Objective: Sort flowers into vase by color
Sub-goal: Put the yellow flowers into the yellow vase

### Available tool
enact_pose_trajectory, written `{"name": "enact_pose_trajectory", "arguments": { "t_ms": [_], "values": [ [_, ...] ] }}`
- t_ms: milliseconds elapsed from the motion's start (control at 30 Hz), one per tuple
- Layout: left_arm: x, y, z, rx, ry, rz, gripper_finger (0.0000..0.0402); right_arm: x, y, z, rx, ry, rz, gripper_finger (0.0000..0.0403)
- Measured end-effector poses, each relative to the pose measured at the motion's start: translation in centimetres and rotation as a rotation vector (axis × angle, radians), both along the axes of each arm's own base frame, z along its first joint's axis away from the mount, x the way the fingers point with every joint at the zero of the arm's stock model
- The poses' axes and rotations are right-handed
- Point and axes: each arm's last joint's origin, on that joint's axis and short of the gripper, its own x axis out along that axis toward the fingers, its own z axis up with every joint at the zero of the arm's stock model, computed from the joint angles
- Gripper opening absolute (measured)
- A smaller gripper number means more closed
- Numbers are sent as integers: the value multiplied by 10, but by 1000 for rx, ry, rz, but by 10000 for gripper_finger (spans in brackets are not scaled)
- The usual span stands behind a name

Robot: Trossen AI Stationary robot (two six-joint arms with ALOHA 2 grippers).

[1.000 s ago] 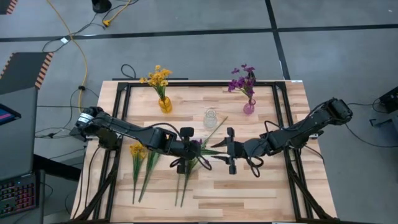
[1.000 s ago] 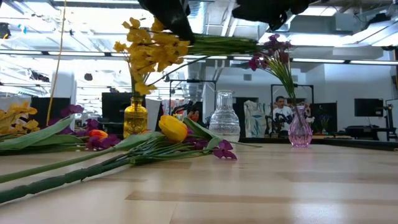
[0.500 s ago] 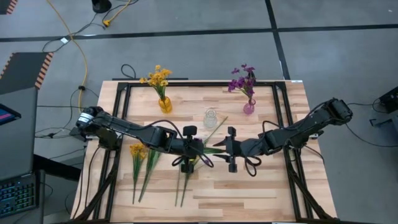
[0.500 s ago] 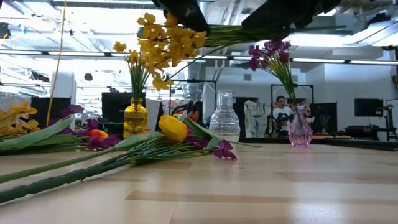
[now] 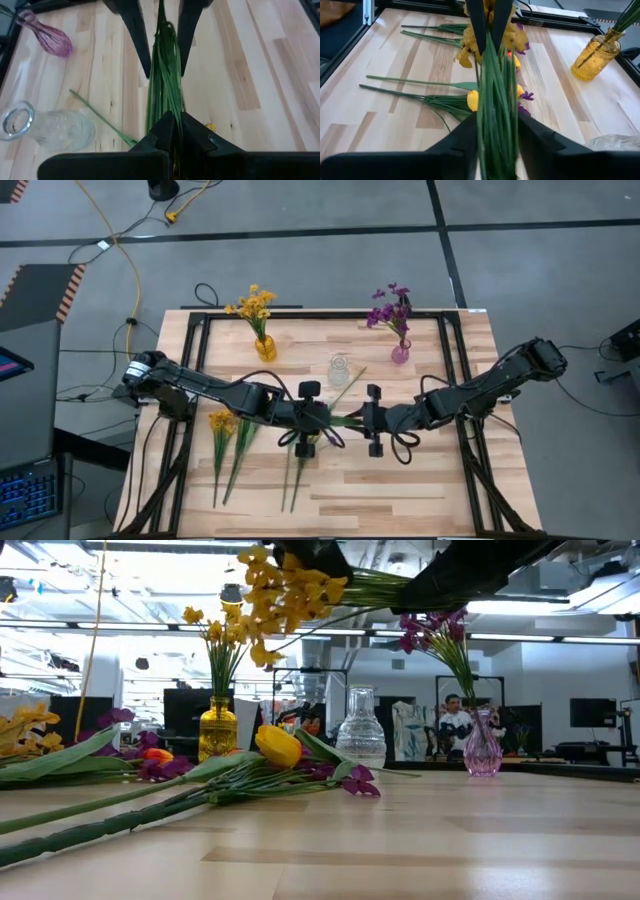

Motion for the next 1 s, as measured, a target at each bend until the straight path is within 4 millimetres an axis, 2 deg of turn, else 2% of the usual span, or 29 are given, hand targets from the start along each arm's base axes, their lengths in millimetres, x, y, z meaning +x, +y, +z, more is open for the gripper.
{"name": "enact_pose_trajectory", "arguments": {
  "t_ms": [200,267,367,467,767,900,1000],
  "values": [
    [1,0,1,-3,-13,1,9,0,0,0,0,2,1,59],
    [1,0,1,-8,-11,-10,9,0,0,0,-1,2,2,46],
    [1,0,1,-19,-11,-22,11,0,0,0,-7,3,7,46],
    [2,1,2,-3,-21,-7,29,0,0,0,-6,1,6,46],
    [0,3,5,130,-30,-8,144,0,-1,1,-15,-11,-29,50],
    [-6,6,24,200,0,-18,176,2,-4,3,-15,-35,-62,51],
    [-12,7,45,222,38,9,182,4,-9,5,-5,-58,-80,51]
  ]
}}
